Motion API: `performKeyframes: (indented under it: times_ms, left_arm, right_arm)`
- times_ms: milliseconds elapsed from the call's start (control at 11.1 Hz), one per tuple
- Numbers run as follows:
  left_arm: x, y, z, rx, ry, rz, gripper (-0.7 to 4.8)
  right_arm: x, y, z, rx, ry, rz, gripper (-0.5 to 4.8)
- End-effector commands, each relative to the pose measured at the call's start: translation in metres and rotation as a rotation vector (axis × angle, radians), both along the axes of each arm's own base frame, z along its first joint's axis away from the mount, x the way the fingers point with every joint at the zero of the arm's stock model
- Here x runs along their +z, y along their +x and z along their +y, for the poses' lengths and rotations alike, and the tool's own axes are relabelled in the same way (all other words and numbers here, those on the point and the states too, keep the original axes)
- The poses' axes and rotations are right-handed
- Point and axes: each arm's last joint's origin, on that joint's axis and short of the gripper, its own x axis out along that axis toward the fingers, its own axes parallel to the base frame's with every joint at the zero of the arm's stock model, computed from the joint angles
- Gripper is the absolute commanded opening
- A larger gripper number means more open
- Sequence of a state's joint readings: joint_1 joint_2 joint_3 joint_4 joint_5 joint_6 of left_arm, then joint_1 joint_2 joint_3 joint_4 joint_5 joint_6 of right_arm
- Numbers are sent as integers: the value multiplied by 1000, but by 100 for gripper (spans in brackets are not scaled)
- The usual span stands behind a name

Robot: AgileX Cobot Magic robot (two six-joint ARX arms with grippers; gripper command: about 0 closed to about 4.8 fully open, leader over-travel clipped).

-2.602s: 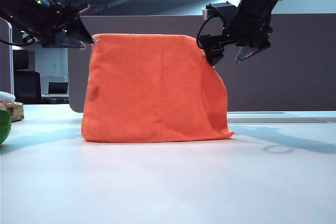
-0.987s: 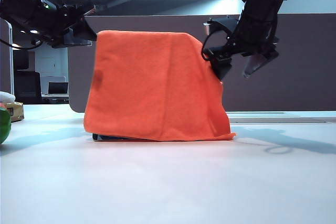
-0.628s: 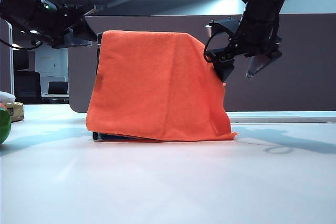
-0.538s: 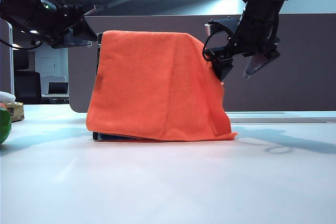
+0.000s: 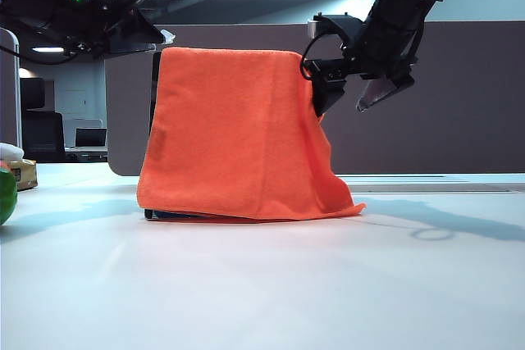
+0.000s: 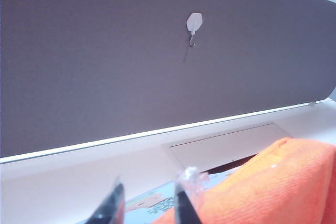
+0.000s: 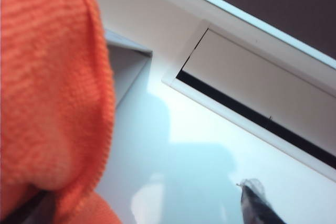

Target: Pick up the cloth from the table and use it to cover the mirror.

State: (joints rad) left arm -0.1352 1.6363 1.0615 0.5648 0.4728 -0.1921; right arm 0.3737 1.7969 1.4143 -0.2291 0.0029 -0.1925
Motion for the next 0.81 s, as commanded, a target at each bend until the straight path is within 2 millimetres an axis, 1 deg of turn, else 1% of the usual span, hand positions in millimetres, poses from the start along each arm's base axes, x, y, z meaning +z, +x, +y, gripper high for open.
performKeyframes:
  times_ms: [90, 179, 359, 449, 538, 628, 718, 808]
  left_arm:
    - [3, -1, -1, -44, 23, -31, 121]
    - [1, -1, -1, -45, 26, -10, 119]
    - [0, -1, -1, -45, 36, 1, 119]
    - [0, -1, -1, -45, 28, 7, 119]
    - [0, -1, -1, -45, 17, 14, 120]
    - [0, -1, -1, -45, 16, 15, 120]
    - [0, -1, -1, -45, 4, 24, 120]
    - [0, -1, -1, -45, 0, 27, 120]
  right_arm:
    - [5, 0, 1, -5, 9, -32, 479]
    - [5, 1, -1, -61, -29, -38, 479]
    - [3, 1, -10, -249, -162, -59, 479]
    - [5, 3, -14, -331, -204, -91, 479]
    - [8, 4, -18, -463, -273, -146, 479]
    - [9, 4, -19, -506, -291, -166, 479]
    - [13, 5, -21, -585, -317, -207, 479]
    - [14, 5, -22, -612, -326, -220, 479]
